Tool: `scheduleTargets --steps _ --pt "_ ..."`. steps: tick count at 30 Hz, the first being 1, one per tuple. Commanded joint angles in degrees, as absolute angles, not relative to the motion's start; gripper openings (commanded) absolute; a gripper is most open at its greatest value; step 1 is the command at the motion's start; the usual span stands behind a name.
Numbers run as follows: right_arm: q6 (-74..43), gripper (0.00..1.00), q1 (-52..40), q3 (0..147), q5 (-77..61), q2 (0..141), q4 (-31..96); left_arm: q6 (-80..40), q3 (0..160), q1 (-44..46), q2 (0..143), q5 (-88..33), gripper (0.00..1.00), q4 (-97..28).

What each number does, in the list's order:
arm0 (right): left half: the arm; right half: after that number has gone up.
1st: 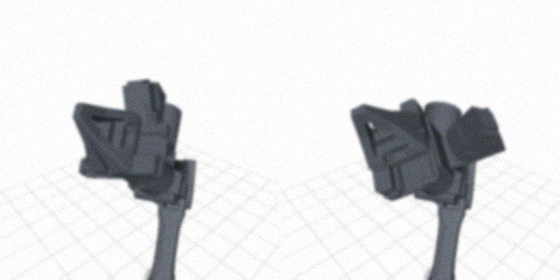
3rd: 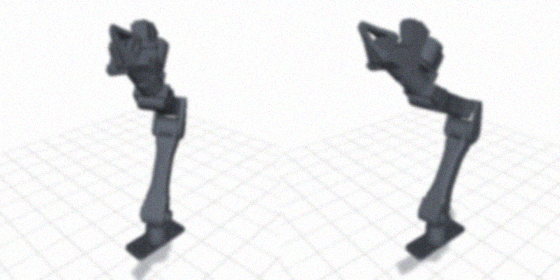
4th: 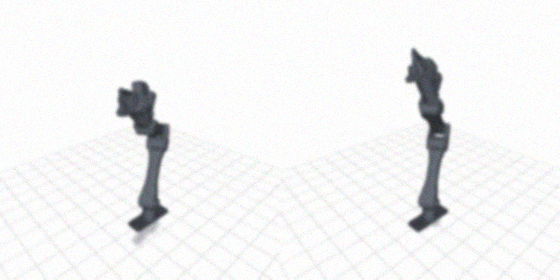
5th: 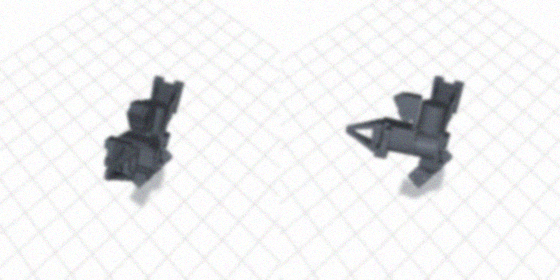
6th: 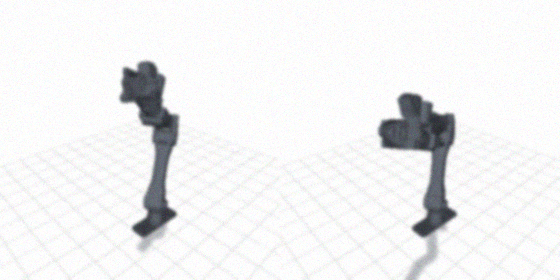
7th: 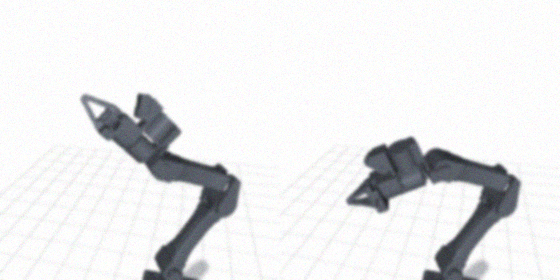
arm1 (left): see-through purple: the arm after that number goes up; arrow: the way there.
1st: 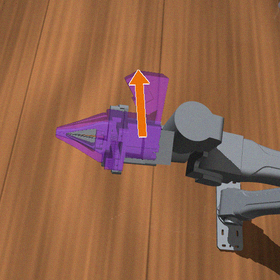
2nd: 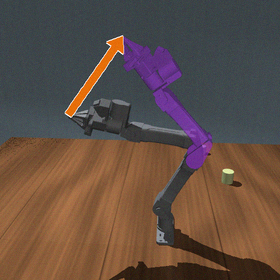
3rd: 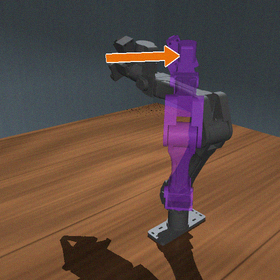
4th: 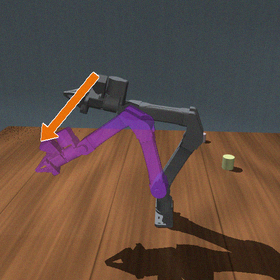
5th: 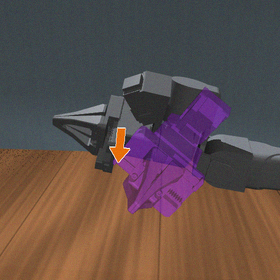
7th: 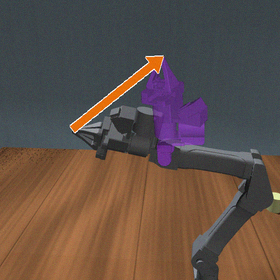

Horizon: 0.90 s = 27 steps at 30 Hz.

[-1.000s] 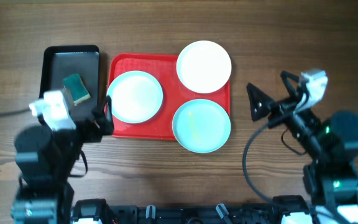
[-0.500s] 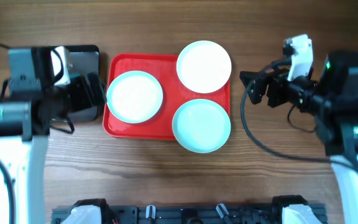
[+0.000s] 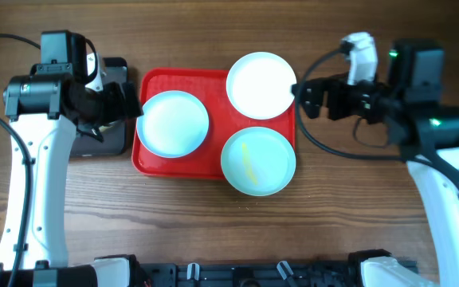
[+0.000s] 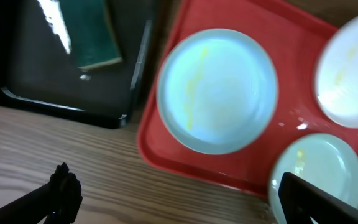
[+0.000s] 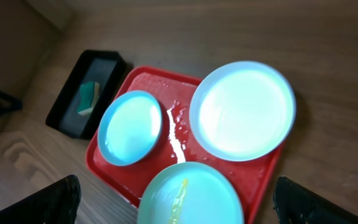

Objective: Clean dirty plates on tray and stack at the side
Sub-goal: 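Move left gripper to the sponge and right gripper to the white plate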

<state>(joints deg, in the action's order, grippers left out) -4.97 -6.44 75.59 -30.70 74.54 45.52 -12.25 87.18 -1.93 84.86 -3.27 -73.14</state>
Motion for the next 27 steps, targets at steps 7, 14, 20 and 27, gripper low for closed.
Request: scheduleTargets --steps 7,14,20,27 --pt "-20.34 0.80 -20.95 84.55 -19.42 91.20 42.70 -21.91 88.42 -6.09 85.52 16.01 1.00 -69.73" --pt "-28.47 0.58 -29.10 87.77 -11.57 102.04 40.21 -21.91 88.40 -12.78 86.48 14.44 1.00 -67.46" --pt "-31.75 0.49 -33.67 87.77 -8.56 109.47 35.73 -21.93 88.40 -13.89 89.17 13.30 1.00 -67.00" --pt "-32.10 0.45 -35.20 87.77 -9.02 116.20 31.94 -21.93 88.36 -13.89 93.10 13.32 1.00 -66.98"
